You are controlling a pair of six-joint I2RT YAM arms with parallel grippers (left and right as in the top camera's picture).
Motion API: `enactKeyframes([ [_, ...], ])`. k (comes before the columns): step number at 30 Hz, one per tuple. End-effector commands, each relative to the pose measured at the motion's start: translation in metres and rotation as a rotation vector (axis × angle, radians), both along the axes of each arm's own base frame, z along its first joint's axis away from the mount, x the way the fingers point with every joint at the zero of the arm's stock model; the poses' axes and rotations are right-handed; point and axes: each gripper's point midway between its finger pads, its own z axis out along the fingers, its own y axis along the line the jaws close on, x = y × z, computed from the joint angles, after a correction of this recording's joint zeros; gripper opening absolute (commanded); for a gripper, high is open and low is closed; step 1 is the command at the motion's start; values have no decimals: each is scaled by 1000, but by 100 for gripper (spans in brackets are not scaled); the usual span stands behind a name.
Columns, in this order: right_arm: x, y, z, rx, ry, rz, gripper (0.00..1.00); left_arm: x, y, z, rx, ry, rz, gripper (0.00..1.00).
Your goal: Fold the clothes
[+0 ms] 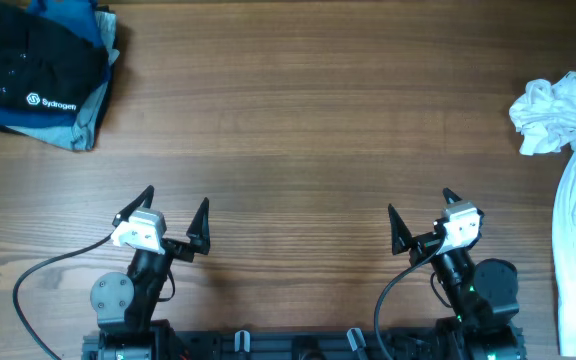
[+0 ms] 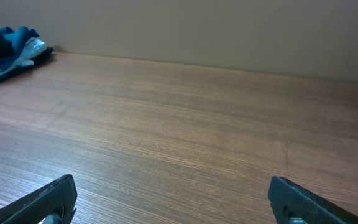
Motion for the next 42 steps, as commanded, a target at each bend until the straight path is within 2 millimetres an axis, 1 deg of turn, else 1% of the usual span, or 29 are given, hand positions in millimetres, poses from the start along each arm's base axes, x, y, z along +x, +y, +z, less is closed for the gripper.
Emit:
enactKeyframes([
  [1,1,-2,-1,15,11,-15,100,0,-2,-2,-2,4,-11,100],
  [30,1,-2,-1,16,11,-15,100,0,-2,-2,-2,4,-11,100],
  [33,1,1,4,25,-8,1,100,0,-2,-2,-2,4,-11,100],
  [36,-3,12,3,75,13,60,100,0,-2,-2,-2,4,-11,100],
  [39,-5,16,1,138,43,71,100,0,-2,-2,-2,4,-12,100],
  [42,-6,21,9,227,42,91,100,0,-2,-2,-2,4,-11,100],
])
